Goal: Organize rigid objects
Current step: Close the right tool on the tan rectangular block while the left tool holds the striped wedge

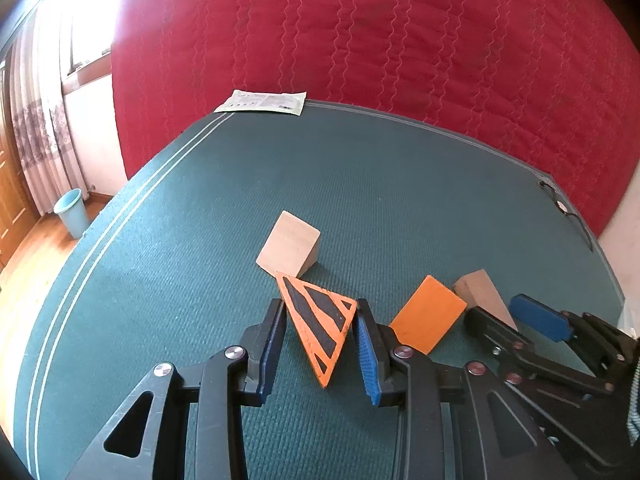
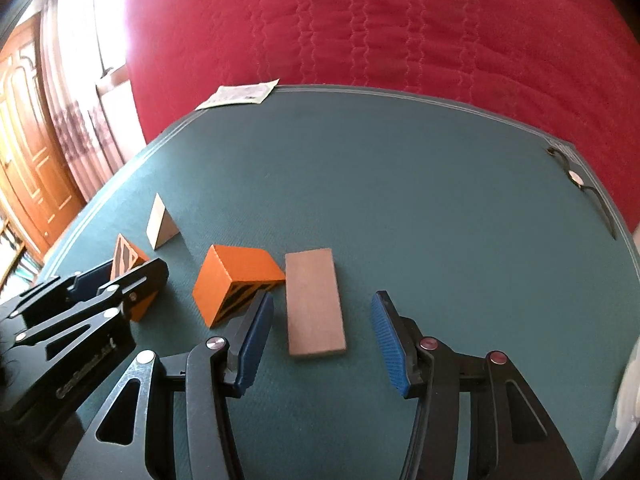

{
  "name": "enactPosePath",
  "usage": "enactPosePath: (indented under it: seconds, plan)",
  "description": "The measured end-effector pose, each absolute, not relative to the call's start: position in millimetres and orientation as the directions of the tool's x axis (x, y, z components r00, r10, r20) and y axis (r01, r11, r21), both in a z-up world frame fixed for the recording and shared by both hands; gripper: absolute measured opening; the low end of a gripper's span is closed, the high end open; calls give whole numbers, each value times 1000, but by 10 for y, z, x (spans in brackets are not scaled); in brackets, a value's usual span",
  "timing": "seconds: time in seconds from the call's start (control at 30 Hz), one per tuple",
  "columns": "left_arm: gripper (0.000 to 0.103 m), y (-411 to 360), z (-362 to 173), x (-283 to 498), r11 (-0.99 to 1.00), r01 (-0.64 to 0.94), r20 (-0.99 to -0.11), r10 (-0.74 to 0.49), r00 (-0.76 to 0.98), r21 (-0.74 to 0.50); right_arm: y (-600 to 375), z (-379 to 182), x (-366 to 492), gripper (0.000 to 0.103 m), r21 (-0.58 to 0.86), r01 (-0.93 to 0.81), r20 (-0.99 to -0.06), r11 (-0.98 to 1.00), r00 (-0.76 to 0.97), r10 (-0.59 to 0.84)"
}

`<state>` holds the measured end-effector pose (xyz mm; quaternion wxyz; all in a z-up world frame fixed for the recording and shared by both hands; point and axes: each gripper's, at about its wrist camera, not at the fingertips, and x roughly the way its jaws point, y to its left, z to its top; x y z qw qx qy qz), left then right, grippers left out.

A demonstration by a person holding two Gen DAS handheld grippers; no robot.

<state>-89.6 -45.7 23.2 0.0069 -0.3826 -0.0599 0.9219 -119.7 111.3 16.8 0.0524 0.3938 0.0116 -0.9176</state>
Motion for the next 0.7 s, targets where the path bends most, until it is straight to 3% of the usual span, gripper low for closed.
enactPosePath:
  seconds: [0.23,0.7]
  plan:
    - [36,-464,233,-892,-993,31,-706,60,-705,-116,1105,152,-1223,34,12,110,-729,-994,-679,-84]
    - [35,-442,244,-889,-994,20,-699,64,-712,-111,1220,151,-993,30,40,76,-728,-996,-681,-81]
